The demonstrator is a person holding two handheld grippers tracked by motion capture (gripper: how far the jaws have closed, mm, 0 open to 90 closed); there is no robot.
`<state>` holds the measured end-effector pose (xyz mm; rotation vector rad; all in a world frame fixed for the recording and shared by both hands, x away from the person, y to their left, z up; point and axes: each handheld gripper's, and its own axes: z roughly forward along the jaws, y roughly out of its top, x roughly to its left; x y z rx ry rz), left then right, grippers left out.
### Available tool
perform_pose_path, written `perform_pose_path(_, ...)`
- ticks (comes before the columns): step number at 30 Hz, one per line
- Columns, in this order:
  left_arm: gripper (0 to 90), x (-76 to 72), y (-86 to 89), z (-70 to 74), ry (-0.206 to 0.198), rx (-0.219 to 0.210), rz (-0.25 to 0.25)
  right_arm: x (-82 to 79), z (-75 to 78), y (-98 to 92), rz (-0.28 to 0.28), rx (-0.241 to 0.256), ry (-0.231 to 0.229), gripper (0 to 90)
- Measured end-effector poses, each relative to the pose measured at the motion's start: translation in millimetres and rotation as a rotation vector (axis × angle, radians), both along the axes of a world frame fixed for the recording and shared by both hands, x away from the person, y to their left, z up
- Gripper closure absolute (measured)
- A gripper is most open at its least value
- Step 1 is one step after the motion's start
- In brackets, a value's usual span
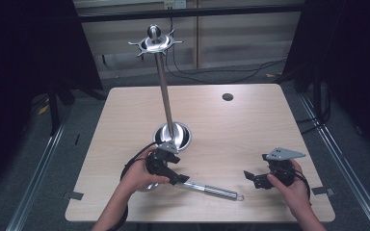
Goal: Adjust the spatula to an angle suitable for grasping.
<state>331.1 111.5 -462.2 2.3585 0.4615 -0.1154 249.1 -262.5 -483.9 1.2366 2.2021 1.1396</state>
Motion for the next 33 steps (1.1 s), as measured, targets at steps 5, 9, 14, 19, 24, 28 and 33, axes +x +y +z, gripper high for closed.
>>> perform_pose_path(5, 19.5, -3.1, 3.9, -1.0, 0.01, -0.02, -0.011, 3.5, -0.7, 4.1, 0.012, -0.001, 0.001, 2.8)
perform_pose_path(9, 24.0, -7.2, 4.5, -4.0, 0.024, -0.024, -0.02, 6.0, 1.2, 7.7, 0.021, 0.006, 0.0, 2.8)
perform_pose_path(14, 33.9, -13.2, 4.1, -4.1, 0.033, -0.024, -0.036, 8.9, 0.7, 10.7, 0.029, 0.008, -0.002, 2.8)
perform_pose_path(19, 58.3, -20.0, 0.8, -6.7, 0.08, -0.014, -0.087, 11.3, 0.7, 13.6, 0.037, 0.009, 0.004, 2.8)
perform_pose_path(24, 80.1, -25.2, -3.9, -13.1, 0.146, 0.014, -0.162, 12.8, 2.6, 14.9, 0.039, 0.013, -0.005, 2.8)
perform_pose_path(28, 86.8, -28.3, -5.6, -16.3, 0.152, 0.054, -0.173, 13.9, 2.4, 16.0, 0.039, 0.016, -0.002, 2.8)
perform_pose_path(33, 87.7, -30.2, -10.2, -24.2, 0.136, 0.081, -0.167, 15.6, 1.5, 18.3, 0.046, 0.015, -0.001, 2.8)
